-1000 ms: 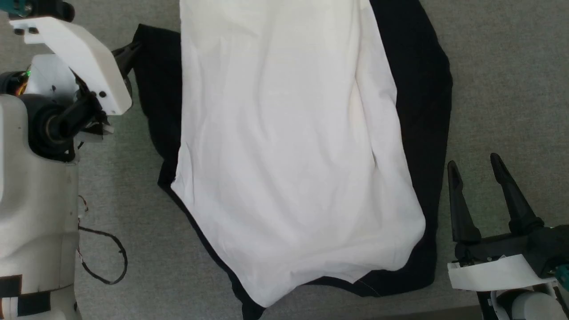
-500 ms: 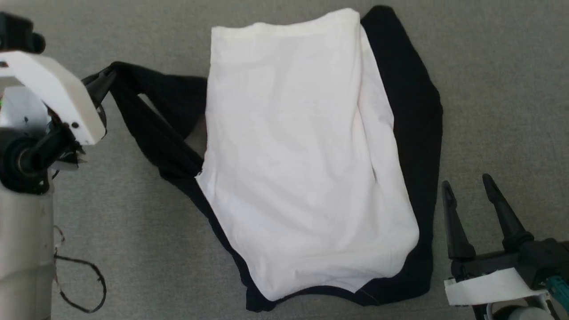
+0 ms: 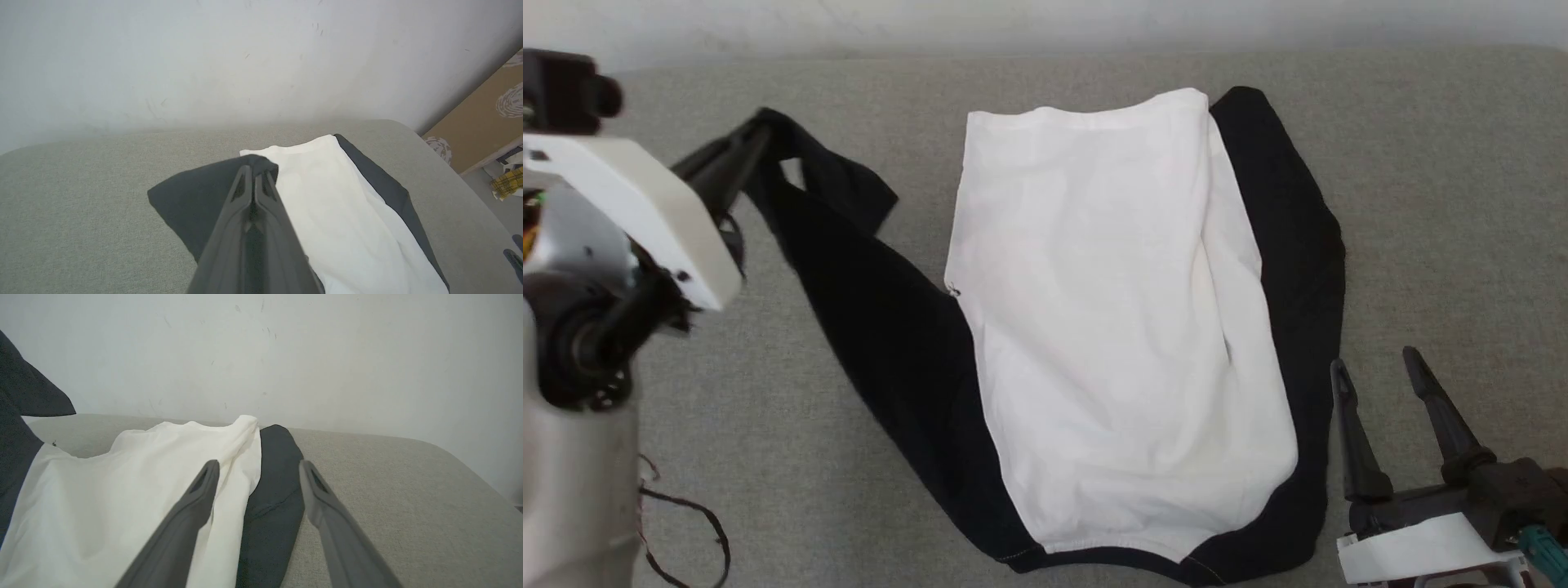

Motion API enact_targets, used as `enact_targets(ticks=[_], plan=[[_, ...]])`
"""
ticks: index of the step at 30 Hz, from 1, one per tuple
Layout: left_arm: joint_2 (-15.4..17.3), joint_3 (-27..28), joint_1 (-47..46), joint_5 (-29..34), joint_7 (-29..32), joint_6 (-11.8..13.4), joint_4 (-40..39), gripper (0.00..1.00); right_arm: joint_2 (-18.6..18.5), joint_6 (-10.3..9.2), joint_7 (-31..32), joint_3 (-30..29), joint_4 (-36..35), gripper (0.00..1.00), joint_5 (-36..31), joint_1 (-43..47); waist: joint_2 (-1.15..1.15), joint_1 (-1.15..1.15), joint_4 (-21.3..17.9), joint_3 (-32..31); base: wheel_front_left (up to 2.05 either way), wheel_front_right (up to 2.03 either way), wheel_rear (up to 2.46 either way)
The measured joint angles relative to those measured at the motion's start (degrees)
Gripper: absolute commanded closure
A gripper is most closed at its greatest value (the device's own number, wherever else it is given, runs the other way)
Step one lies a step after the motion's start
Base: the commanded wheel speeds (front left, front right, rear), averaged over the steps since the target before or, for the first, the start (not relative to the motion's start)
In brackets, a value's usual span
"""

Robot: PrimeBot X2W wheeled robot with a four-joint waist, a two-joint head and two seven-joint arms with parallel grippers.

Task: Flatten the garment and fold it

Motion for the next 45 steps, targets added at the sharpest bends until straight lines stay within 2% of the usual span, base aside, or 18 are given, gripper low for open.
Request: enact_targets(ticks=[11,18,22,25,31,36,45], plan=[[-2.77,-6.92,7.64,1.99,-3.52,-0.96,-12.87,1.0,-0.01,0.0,0.0,0.24,0.32,0.0,0.05,0.73,0.0,0.0,0.24,-1.64,0.0,0.0,0.0],[-3.81,-14.34,12.19,11.55,-9.2,-0.98,-19.35,1.0,-0.01,0.0,0.0,0.25,0.6,0.0,0.07,1.76,0.0,0.0,0.55,-2.64,0.0,0.0,0.0],[-6.36,-21.02,14.41,16.84,-14.03,-1.0,-20.61,1.0,-0.01,0.0,0.0,0.22,0.96,0.0,0.05,2.35,0.0,0.01,1.4,-2.85,0.0,0.0,0.0],[-7.8,-26.92,15.47,20.37,-17.03,-1.05,-19.65,1.0,0.0,0.0,0.0,0.18,1.05,0.0,0.0,2.46,0.0,0.01,2.11,-2.88,0.0,0.0,0.0],[-11.62,-35.76,16.08,24.86,-24.3,-1.46,-12.56,1.0,0.0,0.0,0.0,0.12,1.02,0.0,-0.19,2.54,0.0,0.01,3.23,-2.55,0.0,0.0,0.0],[-15.3,-39.83,16.08,26.36,-29.32,-1.47,-7.84,1.0,0.0,0.0,0.07,0.1,0.91,0.0,-0.57,2.59,0.0,0.01,3.5,-1.47,0.0,0.0,0.0],[-16.61,-46.4,15.74,28.3,-35.23,-1.51,1.89,1.0,-0.01,0.0,0.08,0.16,0.86,0.0,-0.58,2.47,0.0,0.01,3.4,1.14,0.0,0.0,0.0]])
